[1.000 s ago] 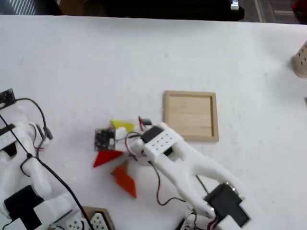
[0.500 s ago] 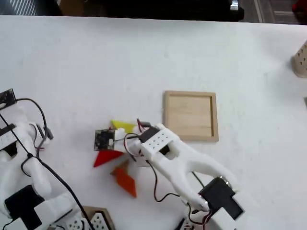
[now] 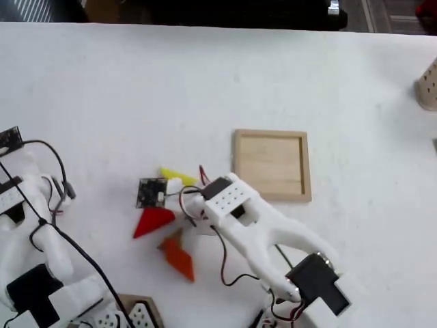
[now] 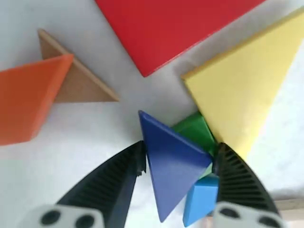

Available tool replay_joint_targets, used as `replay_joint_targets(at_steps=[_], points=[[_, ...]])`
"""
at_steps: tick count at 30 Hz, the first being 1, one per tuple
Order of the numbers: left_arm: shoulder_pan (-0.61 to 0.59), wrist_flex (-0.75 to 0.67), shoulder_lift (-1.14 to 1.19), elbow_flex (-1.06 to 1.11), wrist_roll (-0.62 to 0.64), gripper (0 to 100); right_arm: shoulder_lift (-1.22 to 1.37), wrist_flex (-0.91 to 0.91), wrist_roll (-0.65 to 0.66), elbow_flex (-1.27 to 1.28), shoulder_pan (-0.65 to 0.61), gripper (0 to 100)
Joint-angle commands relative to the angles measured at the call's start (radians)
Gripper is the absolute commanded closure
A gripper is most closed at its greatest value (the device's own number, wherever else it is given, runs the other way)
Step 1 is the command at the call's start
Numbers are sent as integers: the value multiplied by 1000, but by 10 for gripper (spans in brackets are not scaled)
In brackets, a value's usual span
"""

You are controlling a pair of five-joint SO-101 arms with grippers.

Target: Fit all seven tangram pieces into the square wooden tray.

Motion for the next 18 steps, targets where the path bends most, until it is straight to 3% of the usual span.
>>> replay_joint_targets(at_steps=[1,9,18], points=[[24,2,2,-49,-23,789,-10,16,-11,-17,33,772],[24,2,2,-49,-21,789,-127,22,-140,-15,51,772],[24,2,2,-49,-20,789,-165,24,-153,-9,93,772]])
